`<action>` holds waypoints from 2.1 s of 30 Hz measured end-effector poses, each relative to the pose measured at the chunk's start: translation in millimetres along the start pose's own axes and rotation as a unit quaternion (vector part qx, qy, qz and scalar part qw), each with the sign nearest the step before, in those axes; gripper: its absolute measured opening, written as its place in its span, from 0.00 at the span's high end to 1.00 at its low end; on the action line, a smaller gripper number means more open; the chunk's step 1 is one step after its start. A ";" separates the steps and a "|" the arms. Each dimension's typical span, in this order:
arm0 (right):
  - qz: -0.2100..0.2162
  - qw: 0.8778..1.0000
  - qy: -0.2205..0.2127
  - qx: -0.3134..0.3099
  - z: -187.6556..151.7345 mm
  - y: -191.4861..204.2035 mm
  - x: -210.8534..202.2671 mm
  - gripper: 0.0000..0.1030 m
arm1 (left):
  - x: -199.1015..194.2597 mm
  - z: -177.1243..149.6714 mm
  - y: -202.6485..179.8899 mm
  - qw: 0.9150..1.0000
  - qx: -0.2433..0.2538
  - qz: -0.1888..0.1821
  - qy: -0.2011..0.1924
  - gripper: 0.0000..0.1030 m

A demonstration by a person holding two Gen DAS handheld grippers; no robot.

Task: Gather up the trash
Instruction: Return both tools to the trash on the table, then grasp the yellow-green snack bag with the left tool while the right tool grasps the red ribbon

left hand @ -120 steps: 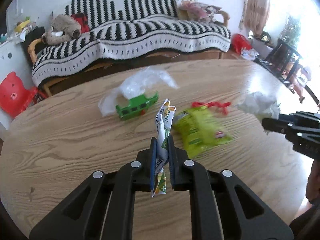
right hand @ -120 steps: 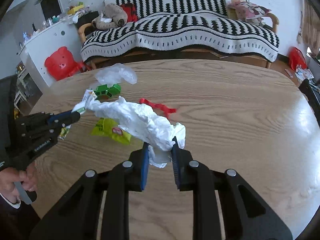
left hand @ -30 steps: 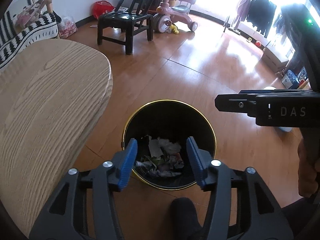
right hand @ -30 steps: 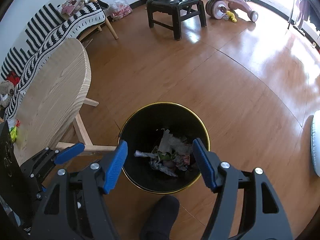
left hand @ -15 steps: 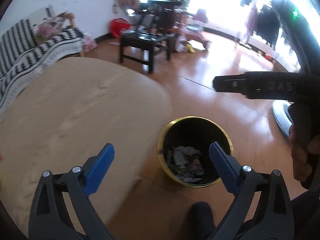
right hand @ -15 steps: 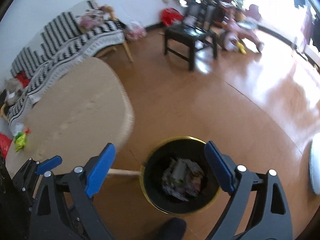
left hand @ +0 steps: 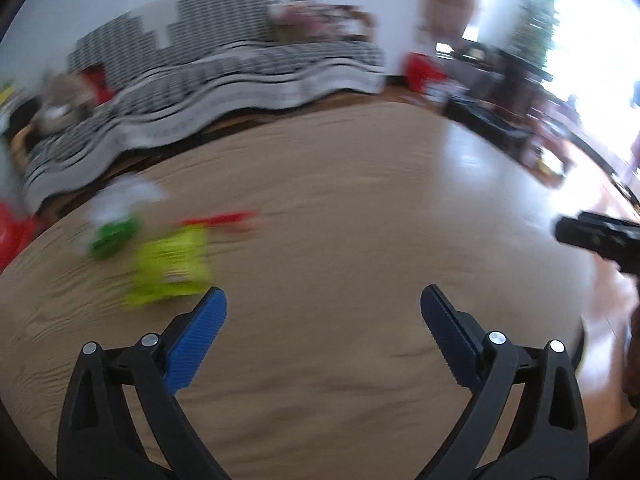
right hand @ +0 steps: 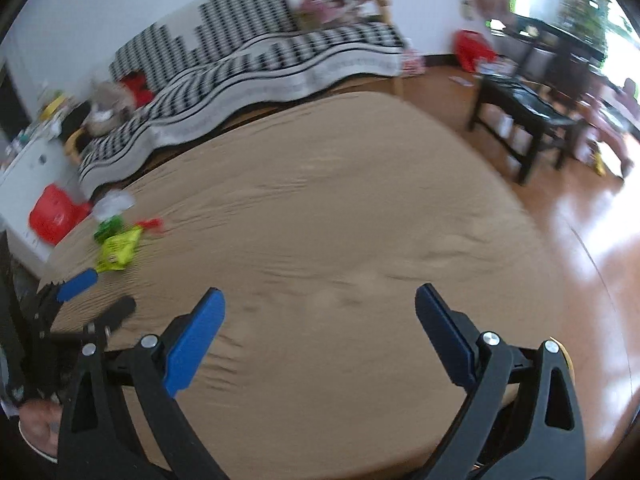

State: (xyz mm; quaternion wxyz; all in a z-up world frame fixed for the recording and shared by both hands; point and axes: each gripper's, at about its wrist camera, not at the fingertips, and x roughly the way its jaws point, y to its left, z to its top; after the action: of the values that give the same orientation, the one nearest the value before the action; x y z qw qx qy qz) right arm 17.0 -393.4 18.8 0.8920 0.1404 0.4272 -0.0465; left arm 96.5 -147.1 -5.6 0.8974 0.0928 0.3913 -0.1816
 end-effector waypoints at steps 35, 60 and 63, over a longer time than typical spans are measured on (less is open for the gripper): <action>0.001 0.986 0.055 -0.159 42.4 195.9 189.3 0.09 | 63.0 -8.2 166.4 0.987 -0.150 0.051 0.041 0.46; 0.059 0.969 0.058 -0.233 45.1 268.5 198.1 0.87 | 43.5 -30.9 203.6 0.983 -0.170 0.059 0.042 0.47; 0.052 0.974 0.055 -0.215 42.4 257.5 187.0 0.87 | 41.0 -30.6 199.2 0.983 -0.171 0.056 0.043 0.47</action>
State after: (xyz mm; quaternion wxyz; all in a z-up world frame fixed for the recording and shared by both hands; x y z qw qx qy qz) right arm 218.9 -152.6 -46.7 0.8774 -0.0307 0.4680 0.1011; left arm 181.2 34.6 -51.6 0.8913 -0.0327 0.4486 -0.0571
